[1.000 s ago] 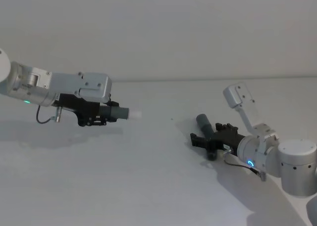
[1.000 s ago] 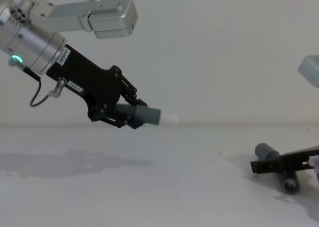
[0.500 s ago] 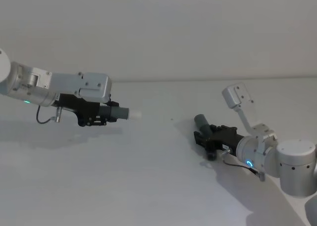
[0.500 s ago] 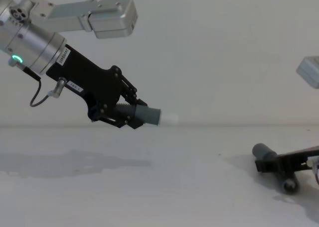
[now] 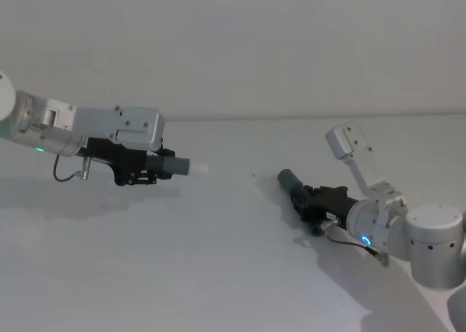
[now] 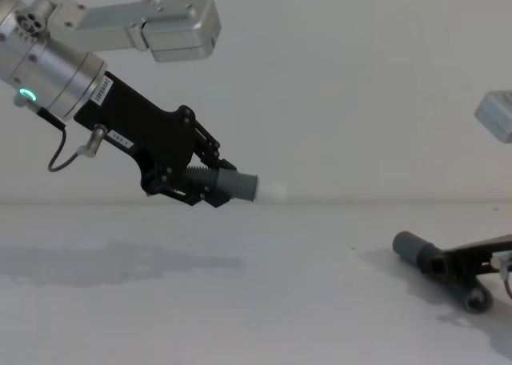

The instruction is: Use both hands to pick up one end of the pipe from the table, align the ends, and insert them.

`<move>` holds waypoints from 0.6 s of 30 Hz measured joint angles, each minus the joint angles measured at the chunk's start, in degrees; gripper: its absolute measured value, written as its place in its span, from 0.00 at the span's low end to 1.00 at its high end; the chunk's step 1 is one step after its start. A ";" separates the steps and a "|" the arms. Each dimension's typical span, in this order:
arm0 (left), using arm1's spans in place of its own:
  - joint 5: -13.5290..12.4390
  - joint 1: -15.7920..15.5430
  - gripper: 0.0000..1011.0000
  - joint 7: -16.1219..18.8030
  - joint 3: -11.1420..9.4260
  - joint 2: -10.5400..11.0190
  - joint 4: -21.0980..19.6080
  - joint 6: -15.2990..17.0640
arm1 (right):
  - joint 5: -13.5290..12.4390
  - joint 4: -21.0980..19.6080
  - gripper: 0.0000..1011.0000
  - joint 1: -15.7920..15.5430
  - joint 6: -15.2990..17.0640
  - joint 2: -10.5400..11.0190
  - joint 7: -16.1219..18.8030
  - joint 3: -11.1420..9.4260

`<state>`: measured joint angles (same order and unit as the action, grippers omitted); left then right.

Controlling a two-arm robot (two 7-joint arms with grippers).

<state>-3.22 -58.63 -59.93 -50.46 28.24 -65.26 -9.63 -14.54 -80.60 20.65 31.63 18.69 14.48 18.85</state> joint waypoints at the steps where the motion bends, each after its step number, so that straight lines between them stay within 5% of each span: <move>1: 0.00 0.00 0.33 0.00 0.00 0.00 0.00 0.00 | 0.01 0.01 0.24 0.00 0.00 -0.01 0.00 0.00; 11: 0.00 0.00 0.33 0.00 0.00 0.00 0.00 0.00 | 0.38 -0.06 0.24 -0.01 -0.87 0.46 0.69 0.22; 18: 0.00 0.00 0.33 0.00 0.00 0.00 0.00 0.00 | 1.77 -0.96 0.24 -0.05 -4.07 2.62 3.43 1.41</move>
<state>-3.22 -58.63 -59.93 -50.46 28.24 -65.26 -9.63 -12.76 -81.56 20.61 27.56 21.31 17.91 20.26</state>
